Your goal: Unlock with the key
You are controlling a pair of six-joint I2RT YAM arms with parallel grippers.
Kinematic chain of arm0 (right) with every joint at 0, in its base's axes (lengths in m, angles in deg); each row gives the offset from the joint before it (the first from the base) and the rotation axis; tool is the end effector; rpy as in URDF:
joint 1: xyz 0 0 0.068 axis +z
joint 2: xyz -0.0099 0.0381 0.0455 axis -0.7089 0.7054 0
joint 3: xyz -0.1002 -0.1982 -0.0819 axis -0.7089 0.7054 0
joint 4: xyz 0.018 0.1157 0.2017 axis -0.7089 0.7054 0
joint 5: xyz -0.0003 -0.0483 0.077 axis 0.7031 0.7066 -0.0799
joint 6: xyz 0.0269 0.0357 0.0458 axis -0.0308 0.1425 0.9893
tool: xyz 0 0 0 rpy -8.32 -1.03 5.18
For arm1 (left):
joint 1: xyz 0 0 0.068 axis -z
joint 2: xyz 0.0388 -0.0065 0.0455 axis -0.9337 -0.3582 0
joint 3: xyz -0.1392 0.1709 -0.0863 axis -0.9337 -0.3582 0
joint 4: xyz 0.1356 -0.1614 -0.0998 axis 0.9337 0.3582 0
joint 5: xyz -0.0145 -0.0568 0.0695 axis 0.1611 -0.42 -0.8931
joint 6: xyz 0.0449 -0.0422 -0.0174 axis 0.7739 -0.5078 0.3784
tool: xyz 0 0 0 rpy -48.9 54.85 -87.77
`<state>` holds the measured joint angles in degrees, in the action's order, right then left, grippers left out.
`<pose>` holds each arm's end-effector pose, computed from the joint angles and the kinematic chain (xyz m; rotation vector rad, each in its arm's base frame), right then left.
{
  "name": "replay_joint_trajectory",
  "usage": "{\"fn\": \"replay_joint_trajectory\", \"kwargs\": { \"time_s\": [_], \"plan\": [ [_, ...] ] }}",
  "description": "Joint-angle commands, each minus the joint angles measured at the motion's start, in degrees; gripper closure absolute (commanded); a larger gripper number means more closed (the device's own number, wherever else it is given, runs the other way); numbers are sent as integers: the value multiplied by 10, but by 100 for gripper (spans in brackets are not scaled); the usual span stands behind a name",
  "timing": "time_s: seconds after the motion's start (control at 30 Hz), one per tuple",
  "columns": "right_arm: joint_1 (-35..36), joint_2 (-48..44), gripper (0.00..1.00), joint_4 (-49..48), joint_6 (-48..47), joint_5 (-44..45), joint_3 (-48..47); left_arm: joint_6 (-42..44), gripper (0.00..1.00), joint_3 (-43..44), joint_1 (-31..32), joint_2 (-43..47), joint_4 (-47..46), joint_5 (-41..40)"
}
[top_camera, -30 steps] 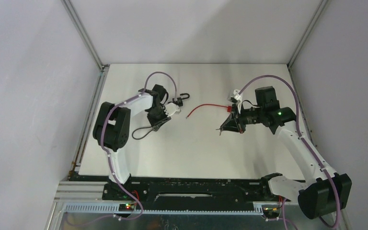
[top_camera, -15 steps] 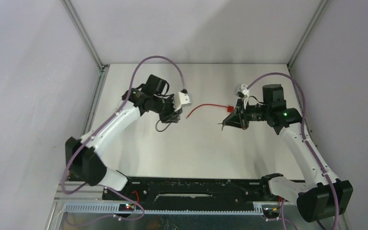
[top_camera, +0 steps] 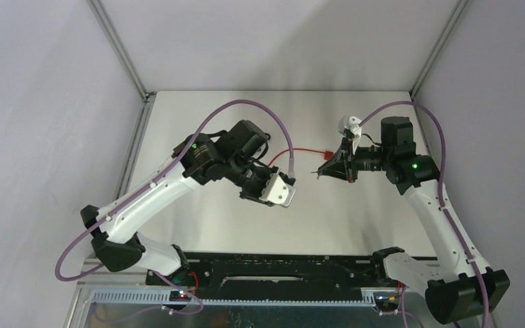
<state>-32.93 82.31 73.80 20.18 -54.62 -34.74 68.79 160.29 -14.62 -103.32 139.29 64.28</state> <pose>0.1885 0.0856 0.3208 -1.0942 1.6784 1.0734 0.1200 -0.2120 0.3540 2.1385 1.2231 -0.6822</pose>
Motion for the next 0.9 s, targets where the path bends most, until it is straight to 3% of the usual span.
{"fn": "replay_joint_trajectory", "kwargs": {
  "time_s": [0.0, 0.1, 0.3, 0.53, 0.7, 0.77, 0.87],
  "plan": [
    [30, -31, 100, -3, -18, -21, -24, 42, 100, 4, 45, 23, -3, 18],
    [48, -34, 100, 48, -56, -40, -40, 47, 100, -29, 87, 50, -43, -12],
    [97, -40, 100, 161, -133, -44, -83, 61, 100, -11, 124, 42, -32, -59],
    [119, -44, 100, 183, -143, -49, -83, 72, 100, -1, 125, 37, -39, -106],
    [136, -35, 100, 131, -65, -44, -84, 32, 100, -34, 124, 46, -103, -187],
    [145, -29, 100, 125, -62, -31, -92, 13, 100, -28, 119, 45, -107, -172],
    [169, -29, 100, 131, -101, 15, -107, -23, 100, -5, 94, 37, -87, -87]
  ]
}}
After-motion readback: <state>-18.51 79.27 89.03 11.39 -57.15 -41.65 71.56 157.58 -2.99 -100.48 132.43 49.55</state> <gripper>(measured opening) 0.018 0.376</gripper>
